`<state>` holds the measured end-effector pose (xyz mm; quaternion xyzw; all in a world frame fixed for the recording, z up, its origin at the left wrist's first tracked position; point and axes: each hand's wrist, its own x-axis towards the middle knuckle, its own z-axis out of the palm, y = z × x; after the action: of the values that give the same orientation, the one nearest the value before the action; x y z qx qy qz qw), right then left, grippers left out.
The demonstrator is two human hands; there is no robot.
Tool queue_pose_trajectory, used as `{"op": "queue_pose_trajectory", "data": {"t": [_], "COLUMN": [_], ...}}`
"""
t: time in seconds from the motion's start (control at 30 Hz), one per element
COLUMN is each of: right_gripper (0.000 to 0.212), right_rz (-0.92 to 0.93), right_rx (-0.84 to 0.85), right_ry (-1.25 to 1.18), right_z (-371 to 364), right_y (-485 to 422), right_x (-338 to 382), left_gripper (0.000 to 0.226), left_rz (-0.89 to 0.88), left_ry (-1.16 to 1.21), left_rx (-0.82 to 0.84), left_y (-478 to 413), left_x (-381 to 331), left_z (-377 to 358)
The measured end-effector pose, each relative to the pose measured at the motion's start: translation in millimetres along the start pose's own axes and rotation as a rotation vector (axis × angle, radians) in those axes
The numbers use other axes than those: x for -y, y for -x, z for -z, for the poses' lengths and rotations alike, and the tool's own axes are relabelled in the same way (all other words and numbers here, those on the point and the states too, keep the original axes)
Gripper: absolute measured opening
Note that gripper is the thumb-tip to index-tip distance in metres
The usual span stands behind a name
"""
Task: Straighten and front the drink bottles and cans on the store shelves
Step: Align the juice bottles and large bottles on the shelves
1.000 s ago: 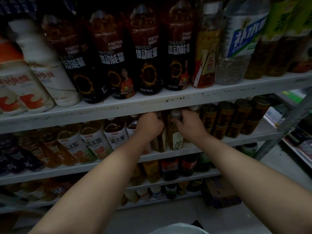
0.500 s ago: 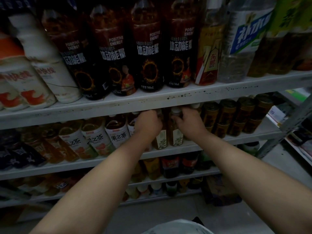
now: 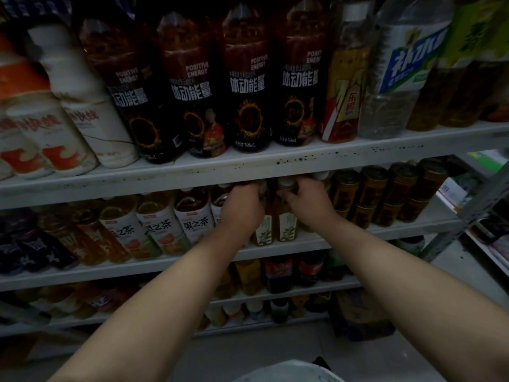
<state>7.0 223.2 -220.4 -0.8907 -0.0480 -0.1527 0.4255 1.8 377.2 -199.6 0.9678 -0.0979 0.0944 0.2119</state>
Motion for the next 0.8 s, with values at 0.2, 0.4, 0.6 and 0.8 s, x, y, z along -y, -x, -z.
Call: {"op": "queue_pose_trajectory", "data": {"t": [0.2, 0.4, 0.6, 0.8], "right_gripper": [0.021, 0.022, 0.024, 0.020], "right_rz": [0.008, 0.057, 0.099, -0.056], "right_rx": [-0.010, 0.033, -0.069, -0.342], "right_ry": [-0.030, 0.023, -0.001, 0.040], "right_z": [1.5, 2.5, 11.1, 22.0], "right_y": [2.1, 1.3, 23.6, 81.4], "right_x": [0.6, 2.9, -0.9, -46.4], "left_gripper": [0.036, 0.048, 0.053, 0.052], "left_rz": [-0.026, -0.066, -0.002, -0.022], "left_ry": [-0.011, -0.011, -0.070, -0.036], "left_rx": [-0.092, -0.078, -0.017, -0.065], "left_y": [3.6, 5.6, 3.9, 8.5], "left_x": [1.5, 5.9, 4.6, 8.5], "left_z": [-11.4, -14.8, -13.7, -17.9]}}
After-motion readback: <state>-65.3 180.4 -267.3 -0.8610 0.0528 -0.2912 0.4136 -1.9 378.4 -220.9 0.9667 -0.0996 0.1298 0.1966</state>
